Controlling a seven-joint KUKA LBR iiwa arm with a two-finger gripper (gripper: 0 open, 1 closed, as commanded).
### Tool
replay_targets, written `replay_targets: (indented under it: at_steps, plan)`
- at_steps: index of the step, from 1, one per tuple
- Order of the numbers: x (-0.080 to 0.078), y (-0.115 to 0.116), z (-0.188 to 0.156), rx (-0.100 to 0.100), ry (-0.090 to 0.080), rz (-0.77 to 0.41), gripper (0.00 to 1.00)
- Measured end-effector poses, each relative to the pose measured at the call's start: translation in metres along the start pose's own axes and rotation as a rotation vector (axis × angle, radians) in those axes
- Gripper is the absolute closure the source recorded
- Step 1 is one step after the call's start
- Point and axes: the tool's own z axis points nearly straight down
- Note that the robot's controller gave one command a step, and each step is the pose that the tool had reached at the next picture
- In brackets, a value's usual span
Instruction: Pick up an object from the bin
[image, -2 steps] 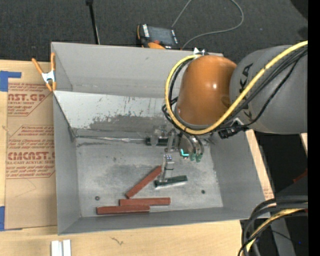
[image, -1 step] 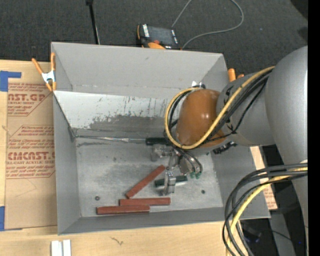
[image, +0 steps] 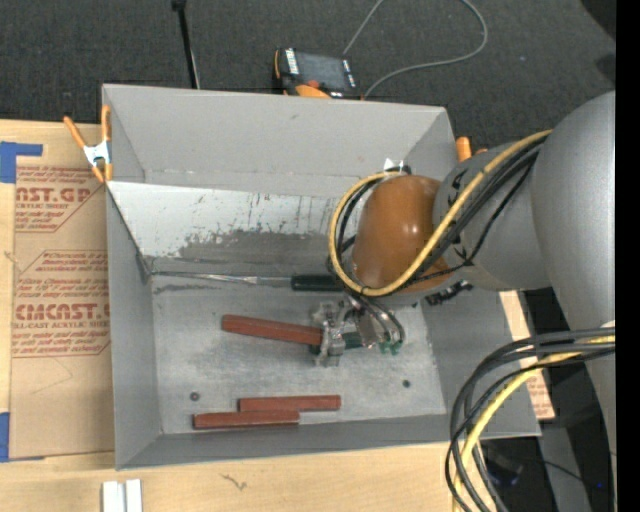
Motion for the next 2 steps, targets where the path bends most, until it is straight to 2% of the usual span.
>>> replay_targets:
  at_steps: [1, 2]
  plan:
    - [-0.008, 0.041, -0.248, 0.001, -0.013, -0.220, 1.00]
    - [0.022, 0.096, -0.131, -0.002, 0.004, -0.473, 1.00]
